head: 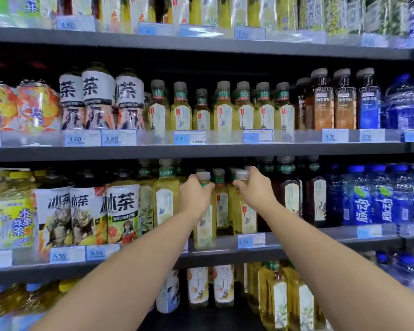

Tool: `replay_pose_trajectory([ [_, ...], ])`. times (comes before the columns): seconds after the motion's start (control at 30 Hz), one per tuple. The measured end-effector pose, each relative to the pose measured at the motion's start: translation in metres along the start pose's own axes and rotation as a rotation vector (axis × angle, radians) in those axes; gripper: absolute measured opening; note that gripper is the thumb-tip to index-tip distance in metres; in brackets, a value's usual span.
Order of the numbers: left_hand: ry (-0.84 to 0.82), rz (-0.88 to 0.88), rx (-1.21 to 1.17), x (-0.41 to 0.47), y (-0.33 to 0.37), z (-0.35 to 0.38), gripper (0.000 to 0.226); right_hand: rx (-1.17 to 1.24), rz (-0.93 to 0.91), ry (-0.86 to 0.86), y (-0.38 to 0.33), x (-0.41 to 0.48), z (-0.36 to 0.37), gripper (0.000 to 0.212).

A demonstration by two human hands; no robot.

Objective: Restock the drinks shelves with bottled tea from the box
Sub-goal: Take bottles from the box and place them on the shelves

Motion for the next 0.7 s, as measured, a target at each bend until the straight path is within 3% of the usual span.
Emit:
replay_pose_trajectory([
  [0.17,-0.017,-0.016,-0.009,-0.002,-0.014,0.020,0.050,0.034,0.106,-0.010,0.041,-0.009,0.029,0.072],
  [0.27,-0.122,-0.013,0.076,-0.021,-0.028,0.033,0.088,-0.083,0.172,-0.064,0.065,-0.021,0.041,0.088],
  [0.37,-0.251,-0.059,0.272,-0.036,-0.043,0.039,0.108,-0.167,0.264,-0.113,0.076,-0.028,0.049,0.079],
  [0.53,-0.289,-0.137,0.476,-0.020,-0.045,0.038,0.100,-0.359,0.267,-0.063,0.076,-0.022,0.047,0.072],
  [0.7,-0.309,-0.183,0.488,0.006,-0.059,0.061,0.069,-0.356,0.250,-0.094,0.088,-0.003,0.054,0.068],
])
Point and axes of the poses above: each hand's wrist, its own x-axis towards the middle knuckle, its own z-axis out of the palm, y = z × x, the point moved 5 cm from there along x, towards the middle knuckle, and after that the axes turned 5 degrees about z, right-handed, at the moved point
